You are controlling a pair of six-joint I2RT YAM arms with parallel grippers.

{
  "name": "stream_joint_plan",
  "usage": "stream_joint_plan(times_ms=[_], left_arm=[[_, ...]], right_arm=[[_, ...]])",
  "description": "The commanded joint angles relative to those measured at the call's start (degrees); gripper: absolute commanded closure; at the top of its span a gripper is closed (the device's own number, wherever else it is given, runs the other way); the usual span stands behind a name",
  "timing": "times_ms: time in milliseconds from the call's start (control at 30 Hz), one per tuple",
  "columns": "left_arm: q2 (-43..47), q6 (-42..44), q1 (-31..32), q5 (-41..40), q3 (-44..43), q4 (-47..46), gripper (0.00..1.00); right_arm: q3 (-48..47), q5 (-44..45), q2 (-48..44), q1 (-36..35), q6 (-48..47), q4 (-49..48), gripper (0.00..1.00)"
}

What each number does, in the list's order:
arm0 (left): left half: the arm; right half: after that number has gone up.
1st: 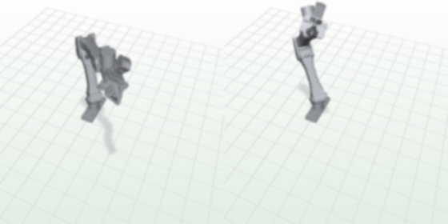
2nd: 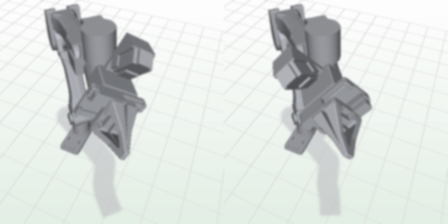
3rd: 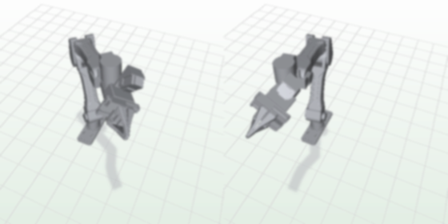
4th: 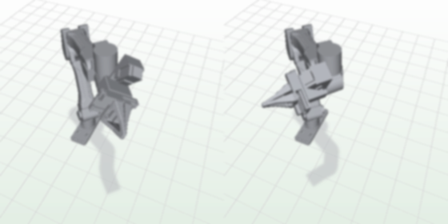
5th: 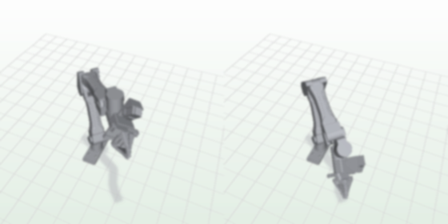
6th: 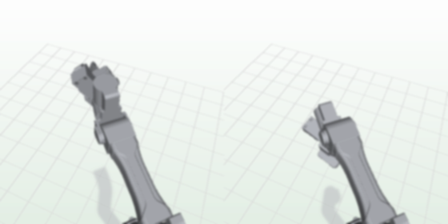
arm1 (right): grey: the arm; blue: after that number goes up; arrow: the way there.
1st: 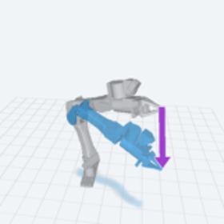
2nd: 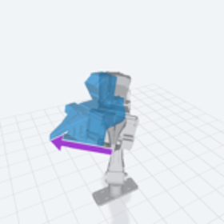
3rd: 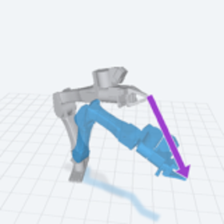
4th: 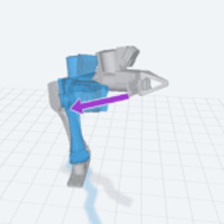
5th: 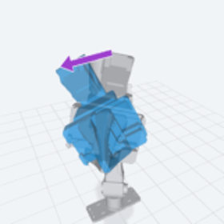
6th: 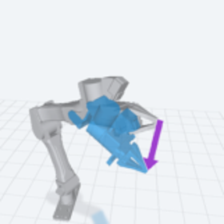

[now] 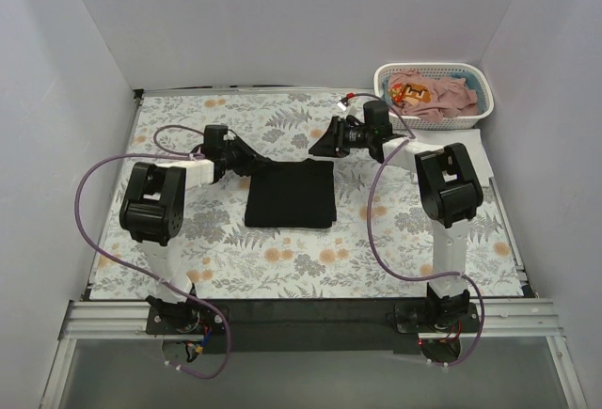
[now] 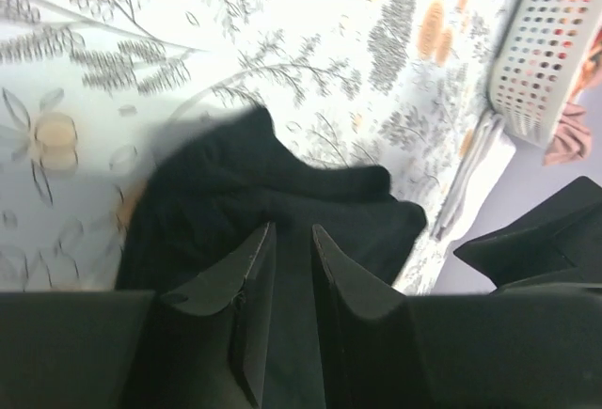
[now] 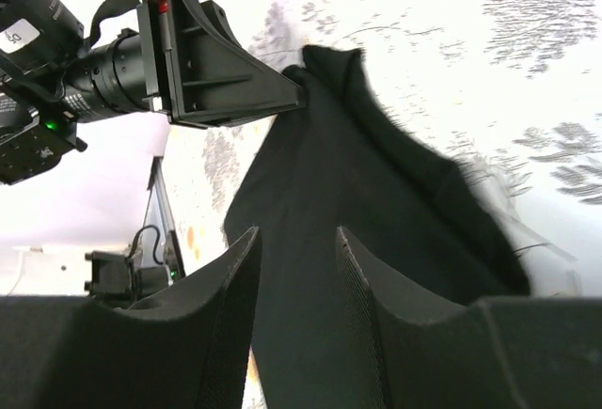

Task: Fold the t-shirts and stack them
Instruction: Fold the tshirt

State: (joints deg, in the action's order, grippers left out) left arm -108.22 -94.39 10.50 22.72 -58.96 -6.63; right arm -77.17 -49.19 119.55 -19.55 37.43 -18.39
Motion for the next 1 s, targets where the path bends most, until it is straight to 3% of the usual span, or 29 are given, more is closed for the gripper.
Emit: stream_joint_plan(times_ms=[0,200,400,667,967], left_arm=[[-3.65,2.46,-0.31,0.13,-4.48,-0.57,0.80],[-10.15,1.23,-1.88,-0.22,-7.49,-0.49,0.80],[-10.08,0.26,-2.50,2.24,-8.01,-0.05,0.78],[5.36,2.63,-2.50,-1.01,-4.68,3.82,0.75],[24.01,2.10,-0.66,-0.57,15.52,3.73,0.75]], right_arm=[[-2.99,1.20,4.54,0.39,2.55,-3.14,0.56],[-3.17,1.99,9.99,1.88,3.44,-5.86,0.57],[-3.08,0.24,10.19,4.34,4.76,-7.45,0.58],[7.88,-1.34,-3.87,3.29,4.93,-9.81,0.58],[23.97,-8.64,-13.64,-5.05,6.78,-16.76,0.57]])
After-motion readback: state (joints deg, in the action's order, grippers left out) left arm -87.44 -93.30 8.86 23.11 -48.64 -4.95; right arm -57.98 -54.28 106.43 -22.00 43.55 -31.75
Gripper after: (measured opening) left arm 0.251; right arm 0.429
